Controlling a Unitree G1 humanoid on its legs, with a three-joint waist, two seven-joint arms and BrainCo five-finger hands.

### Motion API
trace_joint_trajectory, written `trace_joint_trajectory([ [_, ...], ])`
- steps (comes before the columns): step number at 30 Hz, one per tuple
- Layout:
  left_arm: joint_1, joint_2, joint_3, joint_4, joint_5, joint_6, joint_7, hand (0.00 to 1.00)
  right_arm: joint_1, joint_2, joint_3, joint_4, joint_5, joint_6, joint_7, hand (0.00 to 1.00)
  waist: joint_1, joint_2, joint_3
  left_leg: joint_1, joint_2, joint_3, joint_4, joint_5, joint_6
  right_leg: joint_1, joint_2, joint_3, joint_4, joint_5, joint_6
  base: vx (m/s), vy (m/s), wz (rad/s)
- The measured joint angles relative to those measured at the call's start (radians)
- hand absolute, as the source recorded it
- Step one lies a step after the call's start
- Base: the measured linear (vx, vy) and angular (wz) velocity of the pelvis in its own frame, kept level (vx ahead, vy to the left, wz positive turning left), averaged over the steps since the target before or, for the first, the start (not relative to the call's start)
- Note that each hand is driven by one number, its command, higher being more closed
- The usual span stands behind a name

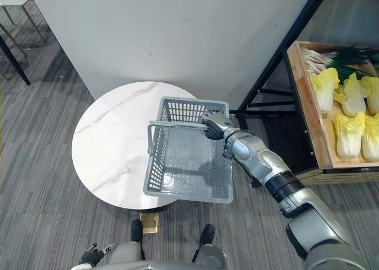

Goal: Pick vegetable in the basket

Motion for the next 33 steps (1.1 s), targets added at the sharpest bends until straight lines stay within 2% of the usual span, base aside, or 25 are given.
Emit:
trace_joint_trajectory([
  [3, 0.017, -0.004, 0.018, -0.001, 0.023, 0.000, -0.005, 0.00, 0.020, -0.019, 0.005, -0.046, 0.037, -0.009, 0.016, 1.00, 0.001, -0.002, -0.015, 0.002, 0.000, 0.000, 0.000, 0.000, 0.000, 0.005, 0.001, -0.001, -0.003, 0.002, -0.002, 0.00, 0.000, 0.00],
  [10, 0.046, -0.012, 0.058, -0.001, 0.035, 0.001, -0.007, 0.00, 0.084, -0.043, 0.005, -0.132, 0.037, -0.038, 0.034, 1.00, 0.005, -0.010, -0.028, 0.047, 0.010, 0.030, 0.011, -0.022, 0.000, 0.030, 0.009, 0.033, 0.004, 0.002, -0.001, -0.01, 0.000, -0.12],
  [13, 0.049, -0.011, 0.062, -0.001, 0.037, 0.001, -0.008, 0.00, 0.140, -0.061, 0.005, -0.170, 0.037, -0.040, 0.034, 1.00, 0.011, -0.015, -0.030, 0.016, 0.035, 0.047, 0.153, -0.105, -0.003, 0.028, 0.011, 0.061, 0.044, -0.015, -0.005, -0.02, -0.009, -0.25],
  [15, 0.050, -0.011, 0.054, 0.001, 0.039, 0.003, -0.008, 0.00, 0.194, -0.073, 0.002, -0.198, 0.037, -0.040, 0.034, 1.00, 0.005, -0.012, -0.027, 0.002, 0.055, 0.057, 0.259, -0.169, 0.000, 0.008, 0.007, 0.091, 0.133, -0.058, -0.004, -0.03, 0.022, -0.26],
  [17, 0.047, -0.007, 0.045, 0.001, 0.043, 0.003, -0.006, 0.00, 0.238, -0.090, 0.000, -0.230, 0.035, -0.039, 0.034, 1.00, 0.000, -0.014, -0.025, -0.022, 0.068, 0.084, 0.346, -0.218, -0.002, -0.023, 0.004, 0.129, 0.185, -0.070, -0.002, -0.06, 0.062, -0.46],
  [19, 0.038, 0.006, 0.024, 0.000, 0.078, 0.002, -0.003, 0.00, 0.248, -0.096, -0.004, -0.246, 0.031, -0.038, 0.034, 1.00, -0.003, -0.017, -0.022, -0.054, 0.068, 0.115, 0.395, -0.243, 0.015, -0.057, -0.004, 0.165, 0.196, -0.062, 0.008, -0.12, 0.108, -0.51],
  [20, 0.027, 0.018, 0.003, -0.002, 0.083, 0.001, -0.004, 0.00, 0.257, -0.102, -0.025, -0.263, 0.013, -0.035, 0.034, 1.00, -0.015, -0.024, -0.025, -0.093, 0.060, 0.137, 0.452, -0.267, 0.037, -0.106, -0.020, 0.183, 0.199, -0.059, 0.012, -0.21, 0.164, -0.55],
  [21, 0.007, 0.027, -0.006, -0.005, 0.098, 0.001, -0.004, 0.00, 0.256, -0.113, -0.050, -0.290, 0.006, -0.029, 0.034, 1.00, -0.022, -0.043, -0.016, -0.148, 0.049, 0.159, 0.517, -0.292, 0.070, -0.158, -0.039, 0.206, 0.194, -0.063, -0.011, -0.24, 0.202, -0.61],
  [22, 0.005, 0.031, -0.021, -0.006, 0.101, 0.003, -0.003, 0.00, 0.257, -0.113, -0.058, -0.295, 0.003, -0.026, 0.034, 1.00, -0.024, -0.041, -0.014, -0.153, 0.039, 0.171, 0.513, -0.297, 0.081, -0.159, -0.045, 0.191, 0.158, -0.072, -0.035, -0.23, 0.282, -1.03],
  [23, -0.013, 0.029, -0.054, -0.002, 0.114, 0.001, -0.004, 0.00, 0.252, -0.110, -0.055, -0.302, -0.016, -0.014, 0.033, 1.00, -0.016, -0.007, -0.014, -0.124, 0.038, 0.228, 0.428, -0.284, 0.131, -0.152, -0.057, 0.089, 0.132, -0.124, -0.139, -0.15, 0.250, -1.04],
  [24, -0.017, 0.019, -0.061, 0.005, 0.118, 0.001, -0.003, 0.00, 0.248, -0.108, -0.054, -0.312, -0.021, -0.013, 0.033, 1.00, -0.007, 0.005, -0.002, -0.115, 0.052, 0.271, 0.398, -0.271, 0.152, -0.169, -0.070, 0.036, 0.215, -0.127, -0.160, -0.19, 0.326, -1.38],
  [25, -0.021, 0.012, -0.067, 0.006, 0.118, 0.001, -0.002, 0.00, 0.227, -0.108, -0.036, -0.313, -0.025, -0.016, 0.031, 1.00, -0.012, 0.015, 0.005, -0.087, 0.059, 0.323, 0.378, -0.260, 0.158, -0.194, -0.092, -0.053, 0.437, -0.141, -0.185, -0.13, 0.247, -1.25],
  [26, -0.019, 0.013, -0.072, 0.005, 0.116, 0.002, 0.000, 0.00, 0.210, -0.105, -0.024, -0.305, -0.025, -0.021, 0.030, 1.00, -0.008, 0.011, 0.004, -0.070, 0.060, 0.370, 0.378, -0.263, 0.163, -0.177, -0.117, -0.114, 0.556, -0.168, -0.220, -0.16, 0.320, -1.74],
  [27, -0.020, 0.026, -0.102, 0.004, 0.116, 0.002, 0.000, 0.00, 0.184, -0.091, -0.020, -0.301, -0.025, -0.025, 0.026, 1.00, 0.003, 0.012, 0.005, -0.043, 0.057, 0.454, 0.366, -0.270, 0.175, -0.106, -0.138, -0.199, 0.640, -0.218, -0.239, -0.08, 0.214, -1.66],
  [29, -0.020, 0.026, -0.113, 0.003, 0.115, 0.001, -0.001, 0.00, 0.127, -0.070, -0.006, -0.282, -0.025, -0.036, 0.024, 1.00, 0.027, 0.005, 0.000, -0.017, 0.061, 0.567, 0.337, -0.268, 0.181, -0.053, -0.144, -0.260, 0.644, -0.243, -0.226, -0.11, 0.167, -2.05],
  [30, -0.023, 0.027, -0.112, 0.009, 0.115, 0.001, -0.002, 0.00, 0.083, -0.049, 0.003, -0.266, -0.025, -0.040, 0.021, 1.00, 0.034, 0.005, -0.001, -0.017, 0.070, 0.661, 0.326, -0.261, 0.184, -0.023, -0.155, -0.298, 0.623, -0.242, -0.221, -0.14, 0.119, -2.11],
  [31, -0.023, 0.027, -0.112, 0.009, 0.115, 0.001, -0.003, 0.00, 0.077, -0.045, 0.004, -0.265, -0.025, -0.039, 0.021, 1.00, 0.034, 0.005, -0.002, -0.017, 0.074, 0.696, 0.324, -0.257, 0.183, -0.011, -0.162, -0.313, 0.603, -0.239, -0.215, -0.17, 0.096, -1.97],
  [32, -0.023, 0.027, -0.110, 0.010, 0.115, 0.001, -0.004, 0.00, 0.075, -0.042, 0.005, -0.265, -0.025, -0.039, 0.017, 1.00, 0.033, 0.006, -0.002, -0.018, 0.084, 0.761, 0.325, -0.252, 0.181, 0.016, -0.169, -0.345, 0.548, -0.235, -0.167, -0.11, 0.019, -1.33],
  [33, -0.023, 0.027, -0.107, 0.011, 0.115, 0.001, -0.004, 0.00, 0.076, -0.038, 0.006, -0.264, -0.025, -0.039, 0.017, 1.00, 0.034, 0.005, -0.003, -0.018, 0.090, 0.792, 0.325, -0.247, 0.177, 0.027, -0.171, -0.361, 0.505, -0.227, -0.142, -0.12, -0.024, -1.38],
])
